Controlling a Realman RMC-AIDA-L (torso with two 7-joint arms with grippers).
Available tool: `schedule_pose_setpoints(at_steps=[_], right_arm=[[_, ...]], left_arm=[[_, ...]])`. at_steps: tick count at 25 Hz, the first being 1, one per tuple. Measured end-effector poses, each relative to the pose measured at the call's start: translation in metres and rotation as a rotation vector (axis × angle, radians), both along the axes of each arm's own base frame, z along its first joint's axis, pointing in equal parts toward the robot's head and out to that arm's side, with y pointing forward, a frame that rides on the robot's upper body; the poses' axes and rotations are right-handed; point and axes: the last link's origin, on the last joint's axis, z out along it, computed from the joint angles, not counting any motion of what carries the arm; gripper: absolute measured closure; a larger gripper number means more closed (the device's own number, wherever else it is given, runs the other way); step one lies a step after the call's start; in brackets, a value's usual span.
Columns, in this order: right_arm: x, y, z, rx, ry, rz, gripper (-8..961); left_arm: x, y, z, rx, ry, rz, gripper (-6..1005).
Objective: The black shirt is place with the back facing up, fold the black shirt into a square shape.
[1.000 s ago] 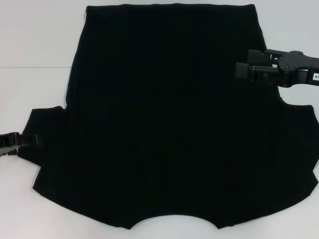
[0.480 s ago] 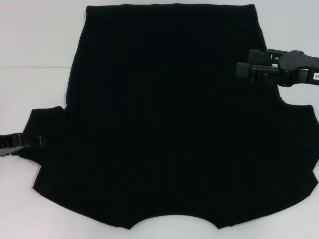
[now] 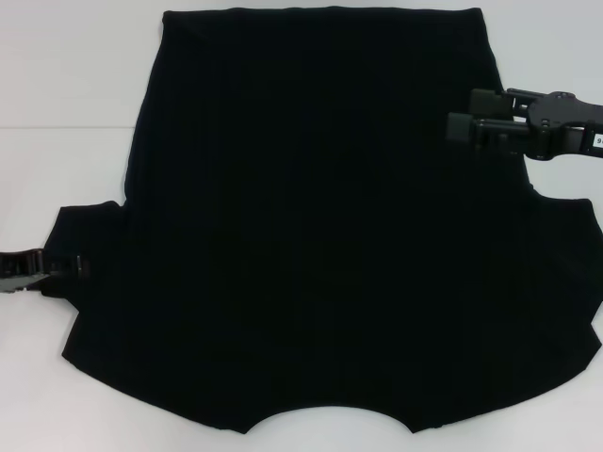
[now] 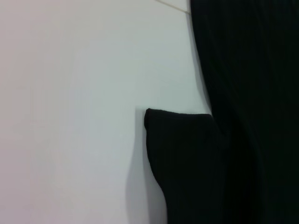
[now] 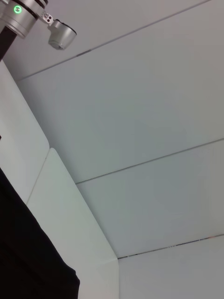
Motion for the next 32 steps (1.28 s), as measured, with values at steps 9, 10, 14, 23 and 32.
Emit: schedule_pose_setpoints(at_steps=[9, 10, 14, 23, 32], right_arm=[[0.0002, 0.0007, 0.0009, 0.005, 0.0, -0.001, 116], [0.0002, 0.0009, 0.0011, 0.006, 0.0, -0.002, 116], [0.0002, 0.0013, 0.0014, 0.01, 0.001, -0.003, 115], [-0.0004, 0.0014, 0.0029, 0.019, 0.015, -0.002, 121], [0.001, 0.001, 0.003, 0.023, 0.018, -0.008, 119]], left_arm=[[-0.0001, 0.0014, 0.0015, 0.003, 0.009, 0.0, 257], [0.0, 0.0015, 0.0015, 0.002, 0.01, -0.001, 272], [0.0007, 0.0026, 0.0011, -0.003, 0.02, -0.007, 453], [0.0018, 0.0058, -0.0005, -0.008, 0.05, -0.017, 861], [0.0007, 0.0074, 0.0056, 0.018, 0.063, -0.016, 977]])
